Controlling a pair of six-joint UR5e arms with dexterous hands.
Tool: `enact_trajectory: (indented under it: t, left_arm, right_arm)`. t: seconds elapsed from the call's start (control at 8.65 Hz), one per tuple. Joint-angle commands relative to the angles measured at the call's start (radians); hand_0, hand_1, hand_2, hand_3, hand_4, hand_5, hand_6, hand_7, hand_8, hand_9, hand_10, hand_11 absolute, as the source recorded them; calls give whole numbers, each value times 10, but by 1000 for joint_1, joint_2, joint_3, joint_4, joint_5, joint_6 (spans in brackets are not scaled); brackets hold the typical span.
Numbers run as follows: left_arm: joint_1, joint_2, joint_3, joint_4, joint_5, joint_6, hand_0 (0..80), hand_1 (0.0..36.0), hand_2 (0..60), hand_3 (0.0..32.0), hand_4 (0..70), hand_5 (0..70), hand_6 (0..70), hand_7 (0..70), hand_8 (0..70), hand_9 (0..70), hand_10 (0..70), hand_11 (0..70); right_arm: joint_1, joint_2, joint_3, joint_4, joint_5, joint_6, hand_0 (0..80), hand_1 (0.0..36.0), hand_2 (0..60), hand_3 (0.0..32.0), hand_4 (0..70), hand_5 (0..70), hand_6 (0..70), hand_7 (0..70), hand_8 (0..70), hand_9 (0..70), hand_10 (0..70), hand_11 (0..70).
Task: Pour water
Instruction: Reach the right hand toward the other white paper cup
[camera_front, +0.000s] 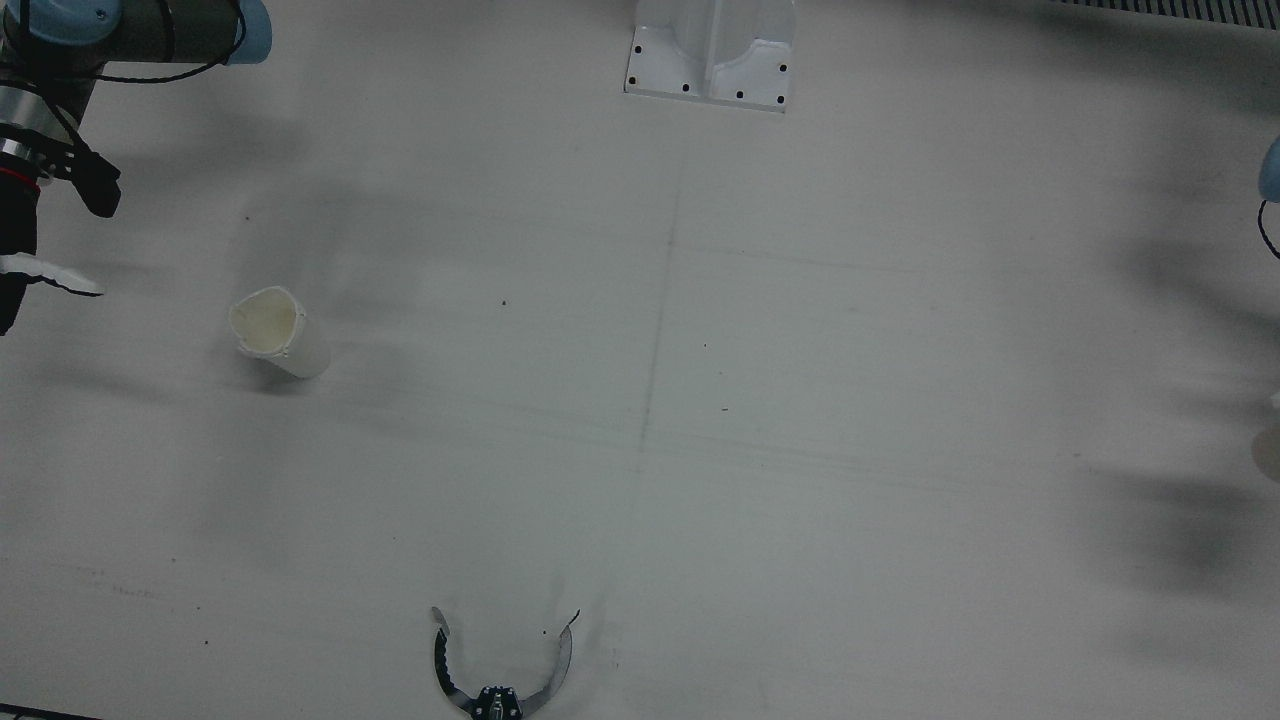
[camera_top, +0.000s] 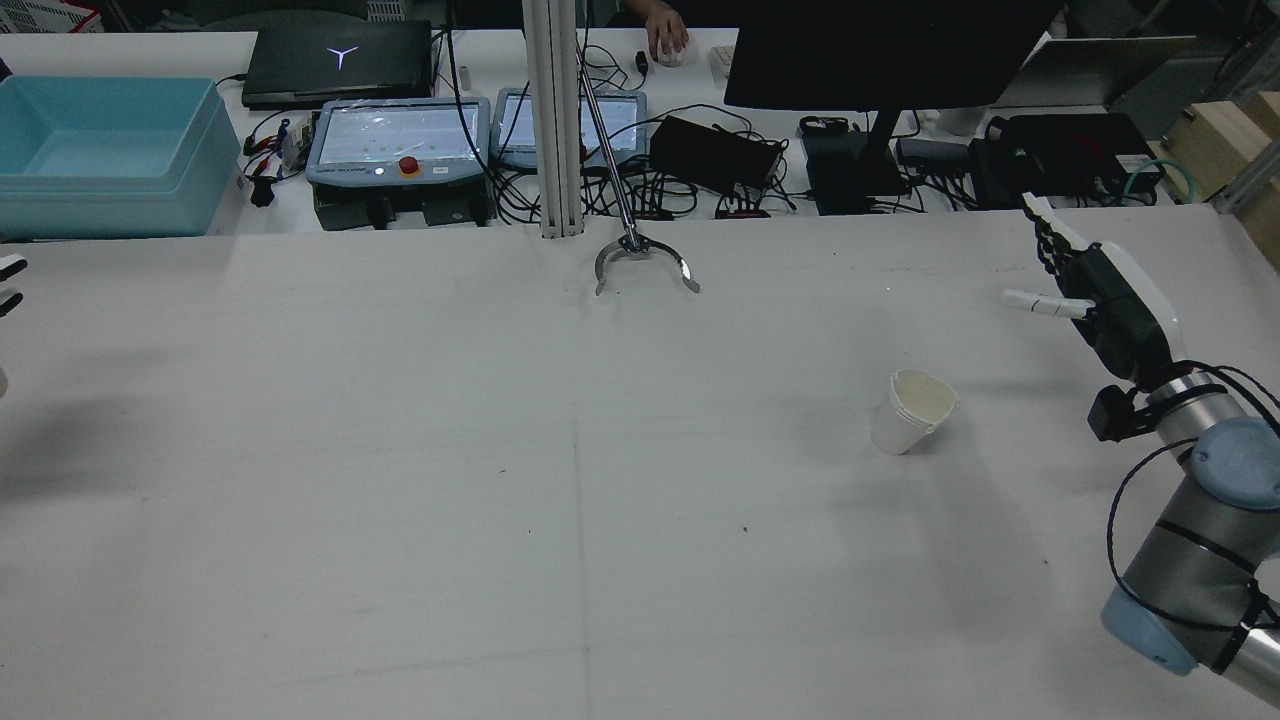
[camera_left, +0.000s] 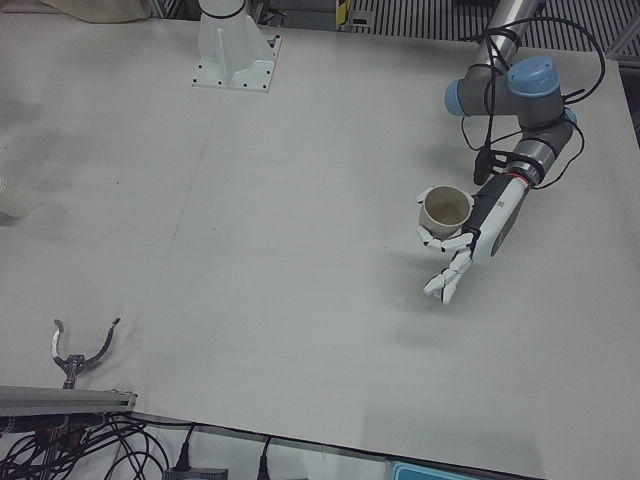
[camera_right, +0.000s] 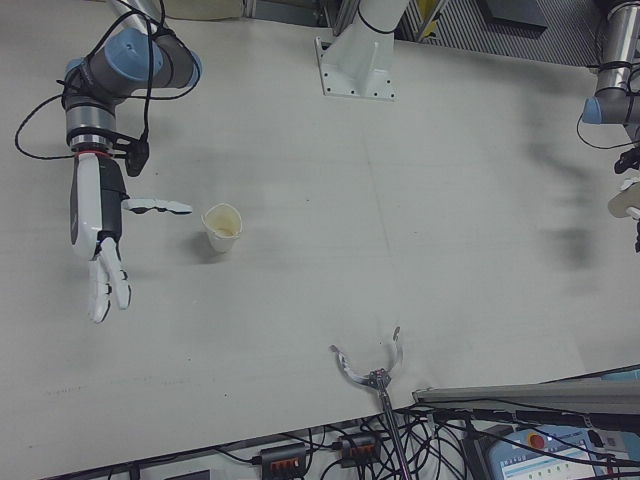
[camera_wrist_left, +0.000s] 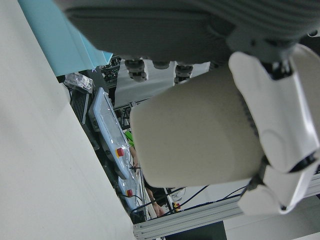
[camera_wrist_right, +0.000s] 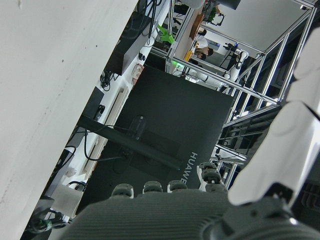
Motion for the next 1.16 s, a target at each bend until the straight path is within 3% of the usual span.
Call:
enact_trajectory:
  t: [0.0, 0.23, 0.58, 0.81, 1.04]
  left_arm:
    - [-1, 8, -26, 11, 4, 1, 411, 360, 600, 0, 700, 700, 52, 130, 0, 12, 55, 91]
    - [5, 8, -46, 38, 10, 6, 420, 360, 600, 0, 700, 700, 54, 133, 0, 12, 54, 90]
    - [7, 6, -38, 40, 10, 9, 443, 360, 600, 0, 700, 700, 57, 136, 1, 13, 56, 94]
    - [3, 8, -43, 40, 10, 7, 445, 360, 600, 0, 700, 700, 58, 134, 1, 12, 57, 96]
    - [2, 8, -41, 40, 10, 7, 457, 360, 600, 0, 700, 700, 58, 134, 1, 12, 59, 99]
  right_arm:
    - [-90, -50, 11, 115, 90, 1, 399, 95, 90, 50, 0, 0, 0, 0, 0, 0, 0, 0]
    - [-124, -78, 9, 141, 91, 48, 407, 97, 92, 44, 0, 25, 0, 0, 1, 0, 0, 0]
    - [-226, -52, -20, 170, 96, 39, 418, 105, 94, 40, 0, 24, 0, 0, 7, 6, 0, 0]
    - [-282, -60, -23, 170, 171, 44, 439, 116, 97, 38, 0, 22, 0, 0, 8, 6, 0, 0]
    - [-301, -57, -34, 170, 171, 45, 430, 112, 94, 38, 0, 18, 0, 0, 8, 7, 0, 0]
